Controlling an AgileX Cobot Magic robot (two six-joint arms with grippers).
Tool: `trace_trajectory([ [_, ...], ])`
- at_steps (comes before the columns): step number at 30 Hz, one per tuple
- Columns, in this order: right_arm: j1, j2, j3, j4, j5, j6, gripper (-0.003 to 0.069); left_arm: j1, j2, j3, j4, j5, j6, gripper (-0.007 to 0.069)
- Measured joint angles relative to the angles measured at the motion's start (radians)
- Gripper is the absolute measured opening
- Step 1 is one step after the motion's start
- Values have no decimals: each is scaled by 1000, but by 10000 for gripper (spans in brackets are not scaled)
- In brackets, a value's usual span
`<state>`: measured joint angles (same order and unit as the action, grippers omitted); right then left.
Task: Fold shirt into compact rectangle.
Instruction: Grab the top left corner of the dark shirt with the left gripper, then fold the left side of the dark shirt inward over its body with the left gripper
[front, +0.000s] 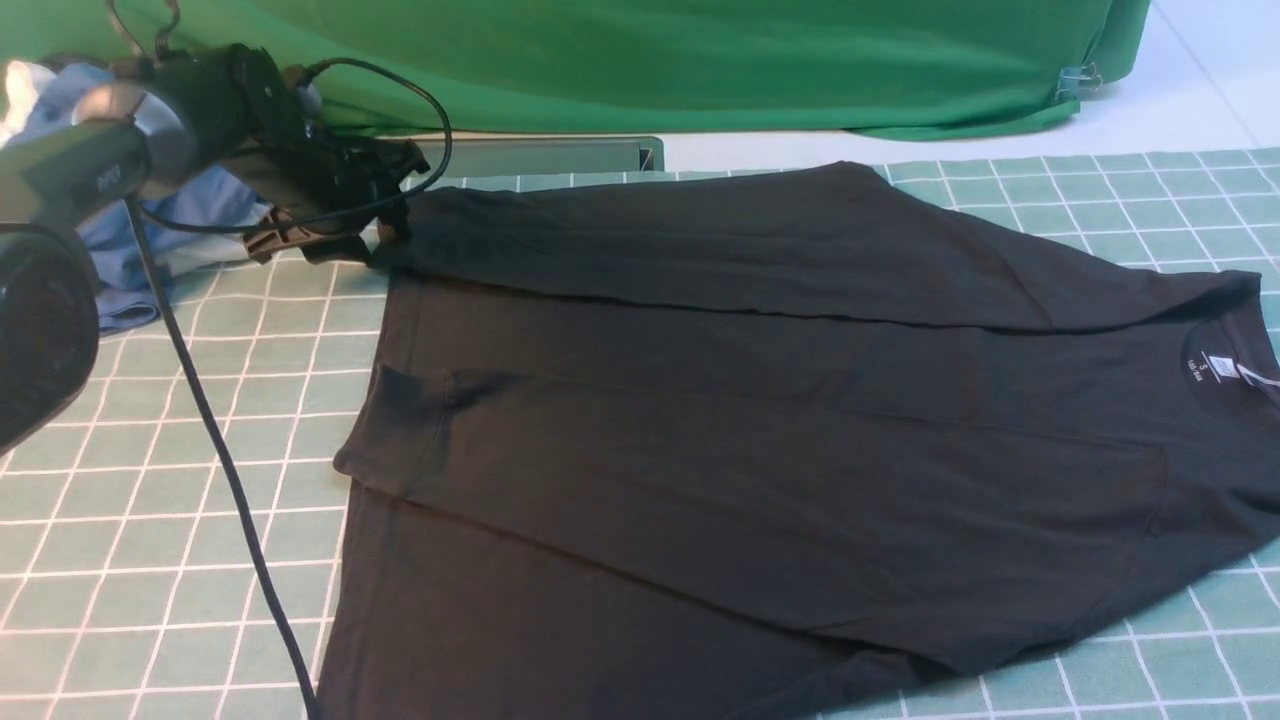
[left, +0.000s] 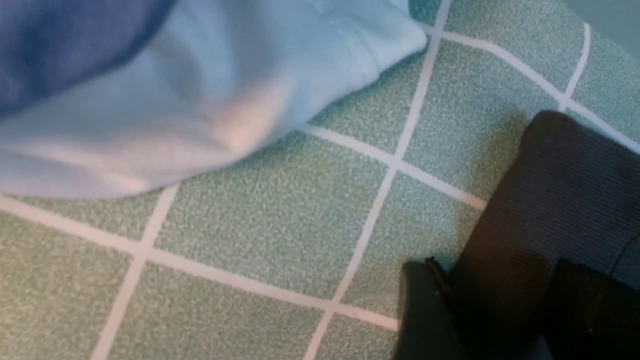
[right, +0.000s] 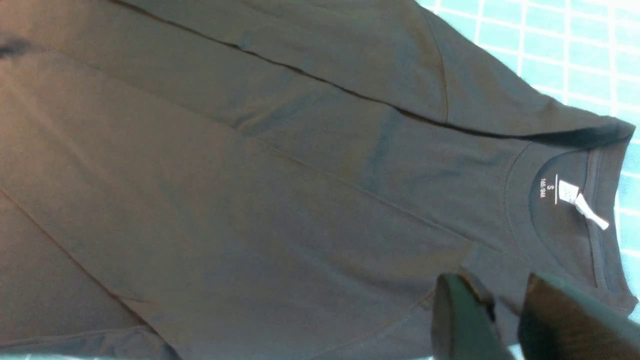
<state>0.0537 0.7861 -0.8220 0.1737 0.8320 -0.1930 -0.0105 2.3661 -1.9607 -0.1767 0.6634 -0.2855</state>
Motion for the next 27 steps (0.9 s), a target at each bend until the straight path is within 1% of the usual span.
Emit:
trace_trajectory([
  [3,0,0,0,0,-8,1,211,0,0,-1,-6,2,34,316],
  [4,0,0,0,0,-17,1,214,0,0,-1,-19,2,53,288],
  [7,0,0,0,0,-30,2,218,0,2,-1,-58,14,79,158],
  [8,0,0,0,0,-30,2,218,0,2,-1,-61,18,81,148],
  [9,0,0,0,0,-31,2,218,0,2,-1,-74,41,111,74],
  [10,0,0,0,0,-31,2,218,0,0,-1,-81,55,130,52],
  [12,0,0,0,0,-32,2,218,0,-7,-1,-83,74,138,41],
  [13,0,0,0,0,-34,2,218,-1,-20,-1,-88,109,138,37],
  [15,0,0,0,0,-34,5,218,-1,-72,-1,-90,139,115,36],
  [22,0,0,0,1,-57,10,221,-15,-222,-3,-102,137,101,36],
  [27,0,0,0,1,-61,10,227,-16,-254,-4,-81,160,101,36],
])
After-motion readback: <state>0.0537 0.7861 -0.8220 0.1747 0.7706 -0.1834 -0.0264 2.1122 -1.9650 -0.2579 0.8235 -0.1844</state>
